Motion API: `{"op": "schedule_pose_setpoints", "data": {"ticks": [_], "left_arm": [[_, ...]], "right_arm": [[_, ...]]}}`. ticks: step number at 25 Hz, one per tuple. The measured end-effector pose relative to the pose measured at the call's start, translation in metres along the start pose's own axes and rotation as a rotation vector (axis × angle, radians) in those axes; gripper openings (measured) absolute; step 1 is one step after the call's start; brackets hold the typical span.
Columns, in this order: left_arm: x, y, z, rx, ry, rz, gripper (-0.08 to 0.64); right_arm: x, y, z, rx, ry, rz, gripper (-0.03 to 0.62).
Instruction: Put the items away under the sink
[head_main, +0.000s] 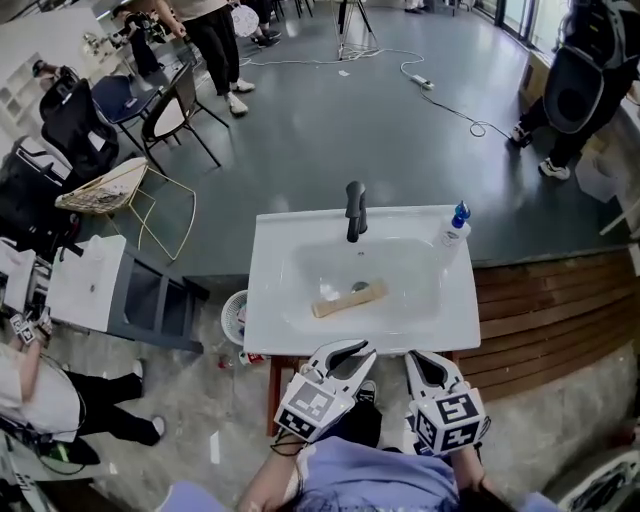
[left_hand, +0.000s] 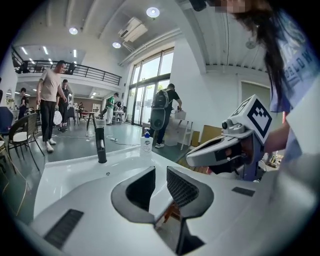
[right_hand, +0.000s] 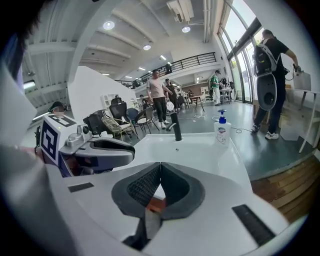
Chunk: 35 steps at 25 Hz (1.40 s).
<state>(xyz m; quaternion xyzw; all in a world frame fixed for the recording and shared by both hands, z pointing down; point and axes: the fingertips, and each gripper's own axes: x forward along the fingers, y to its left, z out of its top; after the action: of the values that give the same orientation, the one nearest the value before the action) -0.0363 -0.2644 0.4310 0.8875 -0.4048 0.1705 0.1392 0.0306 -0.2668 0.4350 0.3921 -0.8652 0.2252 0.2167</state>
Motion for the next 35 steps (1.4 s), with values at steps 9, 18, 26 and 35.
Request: {"op": "schedule_pose_setpoints", "data": {"ticks": [9,18,26,35], "left_arm": [[0.025,0.065,-0.042,0.153,0.172,-0.001,0.069],[0.064,0.128,-0.082,0.22,0.313,-0.05,0.075],[0.104,0.158,-0.138,0.225,0.487,-0.141,0.12],[0.139,0.182,-0.178,0.125,0.624,-0.153,0.141]], "right_arm": [[0.034,-0.001,0.004,-0.001,0.053,0.013,0.015],[0.063,0.001,-0.002,-0.02,0.116,0.012,0.015],[0.074,-0.005,-0.008,0.004,0.157,-0.008,0.015],[0.079,-0.021,-0.018,0.038,0.188,-0.04,0.015]]}}
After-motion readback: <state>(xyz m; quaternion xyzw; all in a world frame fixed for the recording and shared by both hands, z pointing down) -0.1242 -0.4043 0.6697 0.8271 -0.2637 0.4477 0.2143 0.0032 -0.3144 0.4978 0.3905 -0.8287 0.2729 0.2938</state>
